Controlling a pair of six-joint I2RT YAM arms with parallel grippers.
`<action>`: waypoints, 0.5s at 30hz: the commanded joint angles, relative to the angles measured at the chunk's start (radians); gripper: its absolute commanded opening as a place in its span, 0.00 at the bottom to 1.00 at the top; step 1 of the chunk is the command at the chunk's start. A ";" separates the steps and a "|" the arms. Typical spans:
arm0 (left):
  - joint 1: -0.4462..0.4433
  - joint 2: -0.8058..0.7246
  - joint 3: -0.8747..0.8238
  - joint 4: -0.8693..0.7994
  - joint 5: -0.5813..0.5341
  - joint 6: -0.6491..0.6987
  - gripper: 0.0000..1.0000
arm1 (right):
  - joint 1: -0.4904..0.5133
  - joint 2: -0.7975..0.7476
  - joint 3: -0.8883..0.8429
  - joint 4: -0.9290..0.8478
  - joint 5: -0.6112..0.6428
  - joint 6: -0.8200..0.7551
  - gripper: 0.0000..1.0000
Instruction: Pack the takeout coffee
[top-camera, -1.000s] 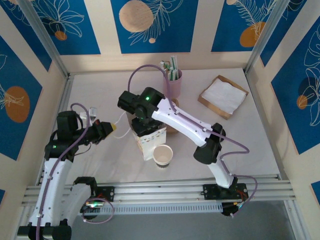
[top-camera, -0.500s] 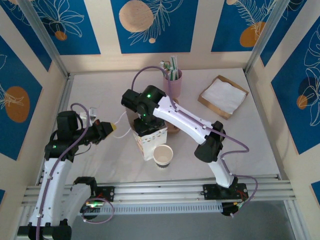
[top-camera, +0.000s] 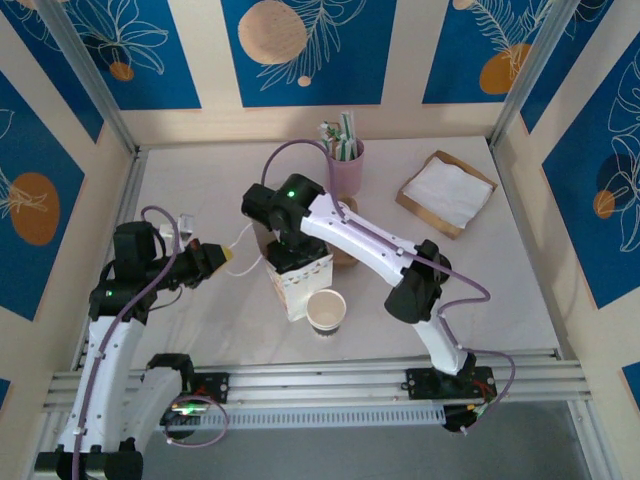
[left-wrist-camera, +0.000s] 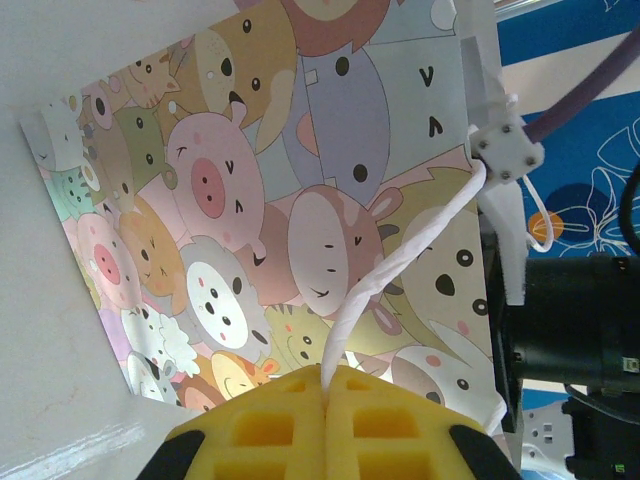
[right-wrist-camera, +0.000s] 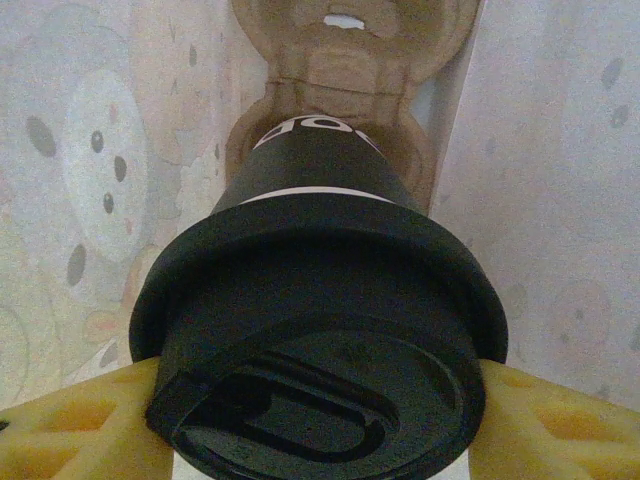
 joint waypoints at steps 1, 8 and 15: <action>-0.009 -0.014 0.003 0.008 0.002 0.019 0.10 | -0.006 0.018 -0.004 -0.158 -0.026 -0.012 0.60; -0.008 -0.001 0.084 -0.052 -0.065 0.080 0.67 | -0.011 0.015 -0.008 -0.159 -0.025 -0.013 0.60; -0.007 0.005 0.211 -0.159 -0.207 0.174 1.00 | -0.015 0.016 -0.007 -0.156 -0.021 -0.017 0.60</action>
